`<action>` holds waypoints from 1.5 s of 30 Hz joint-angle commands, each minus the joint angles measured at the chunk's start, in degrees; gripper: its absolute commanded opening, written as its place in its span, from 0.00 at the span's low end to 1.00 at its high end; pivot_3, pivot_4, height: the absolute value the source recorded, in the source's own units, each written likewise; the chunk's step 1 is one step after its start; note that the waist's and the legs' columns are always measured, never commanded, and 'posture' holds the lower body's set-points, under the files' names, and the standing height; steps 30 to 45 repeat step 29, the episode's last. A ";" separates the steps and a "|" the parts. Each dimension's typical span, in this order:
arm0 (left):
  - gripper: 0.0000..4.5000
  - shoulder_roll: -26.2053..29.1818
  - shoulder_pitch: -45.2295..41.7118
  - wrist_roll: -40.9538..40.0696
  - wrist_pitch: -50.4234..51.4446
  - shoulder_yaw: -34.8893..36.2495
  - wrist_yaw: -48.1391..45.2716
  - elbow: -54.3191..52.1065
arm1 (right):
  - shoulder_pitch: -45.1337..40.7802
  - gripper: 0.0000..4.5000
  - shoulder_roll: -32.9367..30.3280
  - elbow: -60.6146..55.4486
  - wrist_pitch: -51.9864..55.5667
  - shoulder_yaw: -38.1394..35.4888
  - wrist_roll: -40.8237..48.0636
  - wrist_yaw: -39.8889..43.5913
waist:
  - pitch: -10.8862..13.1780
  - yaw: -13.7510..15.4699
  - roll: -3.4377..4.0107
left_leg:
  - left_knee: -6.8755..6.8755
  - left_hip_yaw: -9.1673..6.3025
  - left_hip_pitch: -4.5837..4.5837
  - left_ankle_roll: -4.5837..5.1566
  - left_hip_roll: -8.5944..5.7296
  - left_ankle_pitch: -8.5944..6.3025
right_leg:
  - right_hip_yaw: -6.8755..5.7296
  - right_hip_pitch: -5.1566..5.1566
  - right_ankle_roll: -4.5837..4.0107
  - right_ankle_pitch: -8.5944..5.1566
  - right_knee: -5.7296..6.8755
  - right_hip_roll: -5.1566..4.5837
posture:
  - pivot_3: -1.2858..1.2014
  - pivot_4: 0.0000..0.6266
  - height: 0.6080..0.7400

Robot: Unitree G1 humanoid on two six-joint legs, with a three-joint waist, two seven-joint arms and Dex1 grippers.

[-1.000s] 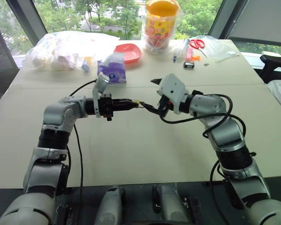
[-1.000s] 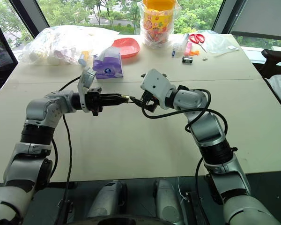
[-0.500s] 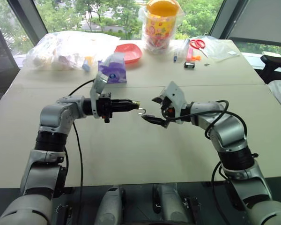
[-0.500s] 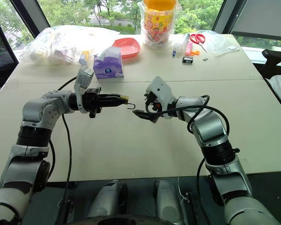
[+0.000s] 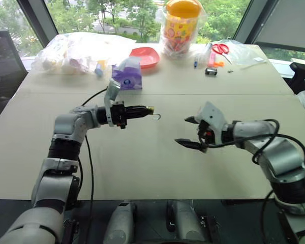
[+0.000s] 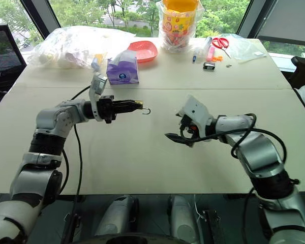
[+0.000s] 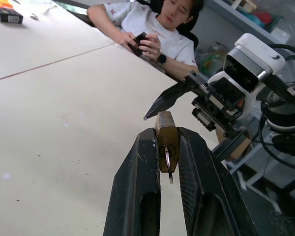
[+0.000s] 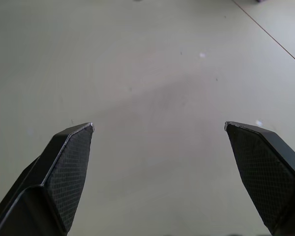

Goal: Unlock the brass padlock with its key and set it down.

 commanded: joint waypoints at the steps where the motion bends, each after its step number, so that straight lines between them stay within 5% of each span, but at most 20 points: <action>1: 0.02 -3.28 -1.36 3.17 0.83 -3.43 1.65 4.83 | 1.06 0.99 -4.26 -5.75 -1.18 -3.06 -0.21 0.61 | -0.01 -0.02 -0.02 | 0.00 0.00 0.01 0.00 -0.01 0.00 | -0.01 0.01 0.11 -0.07 -0.01 0.02 | 0.52 0.24 1.00; 11: 0.02 -11.46 -12.17 8.38 1.18 -0.25 10.29 30.02 | 3.23 0.99 -5.34 -10.60 1.28 -2.51 0.58 -3.46 | 0.02 -0.12 -0.06 | 0.01 -0.03 0.00 0.00 0.02 0.00 | -0.03 -0.02 0.16 -0.10 -0.01 0.05 | 0.52 0.24 1.00; 12: 0.24 -11.35 -12.79 8.93 0.67 0.01 10.33 31.05 | 3.25 1.00 -5.14 -10.79 1.48 -2.47 0.68 -3.80 | 0.02 -0.12 -0.06 | 0.01 -0.01 0.00 0.00 0.02 0.00 | -0.02 -0.02 0.16 -0.10 -0.01 0.03 | 0.52 0.24 1.00; 20: 0.88 -8.20 -12.36 13.05 -1.80 -1.46 6.88 29.30 | 3.78 1.00 -5.05 -10.90 1.51 -2.37 0.92 -4.86 | 0.02 -0.11 -0.06 | 0.01 -0.01 -0.01 0.02 0.01 -0.02 | -0.03 -0.02 0.00 -0.01 -0.02 0.01 | 0.52 0.24 1.00; 29: 0.88 5.14 3.87 9.98 -0.95 4.30 10.66 -5.37 | 5.37 1.00 -0.58 -6.18 -1.90 -4.56 0.84 -8.04 | 0.02 -1.27 -0.05 | -0.11 -0.08 -0.01 0.02 0.17 -0.02 | 0.02 -0.16 -0.04 -0.01 0.06 0.02 | 0.52 0.24 1.00; 45: 0.88 5.14 3.87 9.98 -0.95 4.30 10.66 -5.37 | 5.37 1.00 -0.58 -6.18 -1.90 -4.56 0.84 -8.04 | 0.02 -1.27 -0.05 | -0.11 -0.08 -0.01 0.02 0.17 -0.02 | 0.02 -0.16 -0.04 -0.01 0.06 0.02 | 0.52 0.24 1.00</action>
